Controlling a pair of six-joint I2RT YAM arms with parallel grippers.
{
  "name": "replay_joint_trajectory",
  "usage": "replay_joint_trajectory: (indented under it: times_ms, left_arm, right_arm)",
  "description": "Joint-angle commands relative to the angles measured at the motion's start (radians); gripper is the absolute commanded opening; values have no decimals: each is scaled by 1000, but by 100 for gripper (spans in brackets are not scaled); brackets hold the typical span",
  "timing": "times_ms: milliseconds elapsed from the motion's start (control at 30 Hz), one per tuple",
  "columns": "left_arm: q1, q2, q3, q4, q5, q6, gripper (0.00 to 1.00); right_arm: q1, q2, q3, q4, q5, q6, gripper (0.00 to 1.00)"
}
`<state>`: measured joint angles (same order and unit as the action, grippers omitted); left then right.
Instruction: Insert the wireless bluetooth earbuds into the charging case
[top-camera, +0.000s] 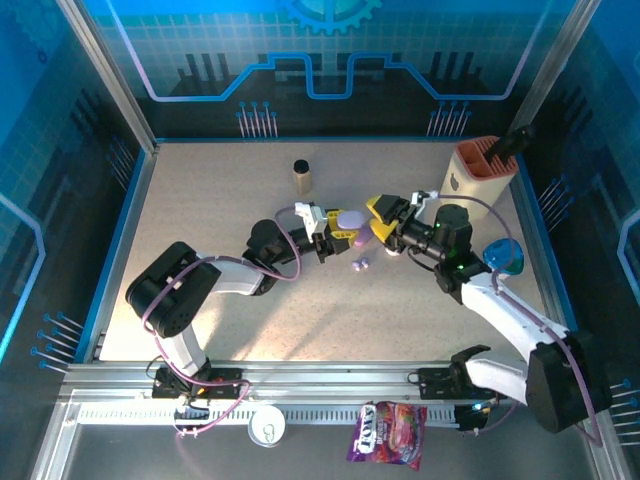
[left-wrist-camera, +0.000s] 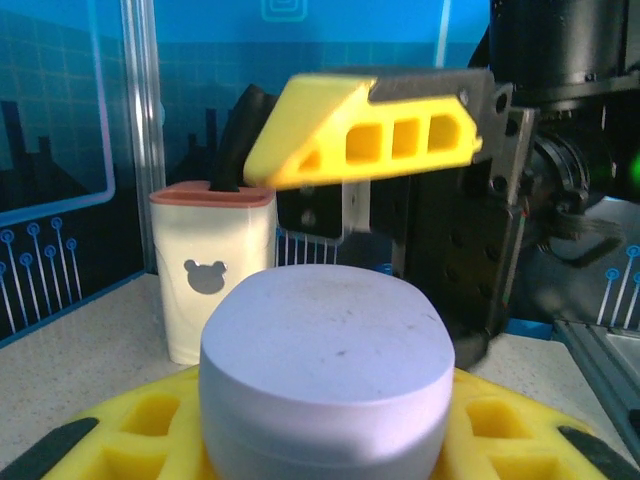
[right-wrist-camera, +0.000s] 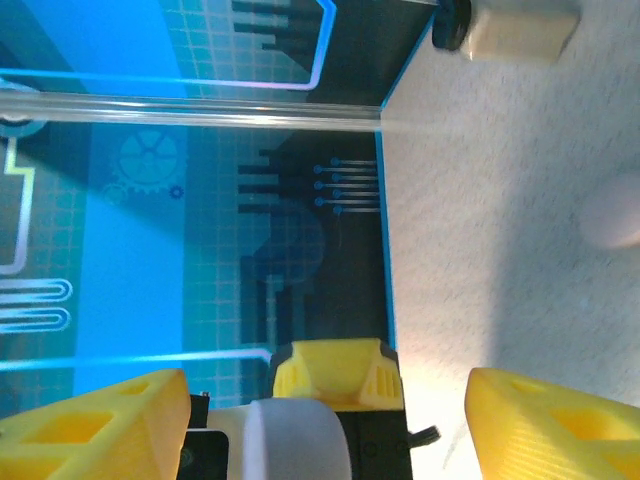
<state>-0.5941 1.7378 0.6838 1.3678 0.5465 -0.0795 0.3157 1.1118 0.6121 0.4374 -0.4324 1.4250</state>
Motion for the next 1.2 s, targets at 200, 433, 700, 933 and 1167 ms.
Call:
replay_joint_trajectory:
  times_ms: [200,433,700,933,1167]
  left_arm:
    - [16,-88,-77,34,145,-66,30]
    - [18,-112,-95,34,210,-106,29]
    - [18,-129,-93,35,257,-128,29]
    - [18,-130,-90,34,266,-127,30]
    - [19,-139,-99,35,278,-102,30]
  right_arm:
    - [-48,-160,169,-544,-69,-971,78]
    - [135,-206,346,-852,2,-1491,87]
    - [324,-145,422,-882,262,-1639,88]
    - [371,-77,443,-885,361,-1661,86]
    - [365,-70,462,-858,451,-1585,83]
